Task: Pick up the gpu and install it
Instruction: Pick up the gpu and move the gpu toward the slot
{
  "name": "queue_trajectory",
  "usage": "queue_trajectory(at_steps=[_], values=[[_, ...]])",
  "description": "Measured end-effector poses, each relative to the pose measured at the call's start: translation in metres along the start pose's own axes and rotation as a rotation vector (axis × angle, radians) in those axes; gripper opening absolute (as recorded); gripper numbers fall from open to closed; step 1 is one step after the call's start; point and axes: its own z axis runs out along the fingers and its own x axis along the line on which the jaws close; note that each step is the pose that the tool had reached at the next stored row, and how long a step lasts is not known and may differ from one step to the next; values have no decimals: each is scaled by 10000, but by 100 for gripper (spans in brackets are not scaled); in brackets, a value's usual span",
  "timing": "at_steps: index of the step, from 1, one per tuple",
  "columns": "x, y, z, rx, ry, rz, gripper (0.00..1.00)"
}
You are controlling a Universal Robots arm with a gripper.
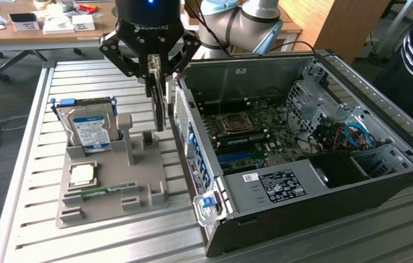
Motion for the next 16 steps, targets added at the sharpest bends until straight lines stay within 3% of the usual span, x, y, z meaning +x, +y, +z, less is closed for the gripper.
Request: queue_trajectory(at_steps=[16], values=[[-247,12,7,0,0,1,27]])
